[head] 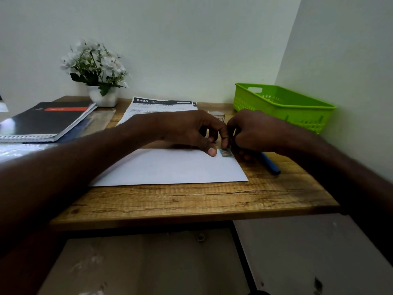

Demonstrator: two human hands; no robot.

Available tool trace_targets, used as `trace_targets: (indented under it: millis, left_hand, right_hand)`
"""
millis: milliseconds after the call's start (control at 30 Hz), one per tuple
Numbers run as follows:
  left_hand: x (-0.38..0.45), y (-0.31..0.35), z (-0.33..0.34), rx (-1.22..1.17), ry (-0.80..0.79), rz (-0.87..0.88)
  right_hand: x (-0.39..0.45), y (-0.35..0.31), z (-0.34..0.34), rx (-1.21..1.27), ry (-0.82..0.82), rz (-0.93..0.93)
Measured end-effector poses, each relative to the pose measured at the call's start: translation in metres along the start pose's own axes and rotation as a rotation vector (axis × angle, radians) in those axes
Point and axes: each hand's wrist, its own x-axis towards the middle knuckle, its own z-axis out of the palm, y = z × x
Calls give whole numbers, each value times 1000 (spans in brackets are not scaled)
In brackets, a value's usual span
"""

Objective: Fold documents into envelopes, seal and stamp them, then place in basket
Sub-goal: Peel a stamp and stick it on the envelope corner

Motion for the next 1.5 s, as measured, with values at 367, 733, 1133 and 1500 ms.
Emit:
trace_targets:
  millis: [367, 733, 1133, 1500]
  left_hand:
    - [1, -3, 0, -29, 38, -12]
    - [4, -5, 0, -62, 38, -51]
    - [3, -4, 2, -106, 47, -36]
    - [3, -2, 3, -89, 68, -62]
  right_hand:
    - [-4, 8, -3, 74, -30, 11]
    - [-4, 4, -6, -84, -72, -53]
    - [-5, 1, -7, -118, -137, -42]
    - [-12, 3, -6, -89, -162, -98]
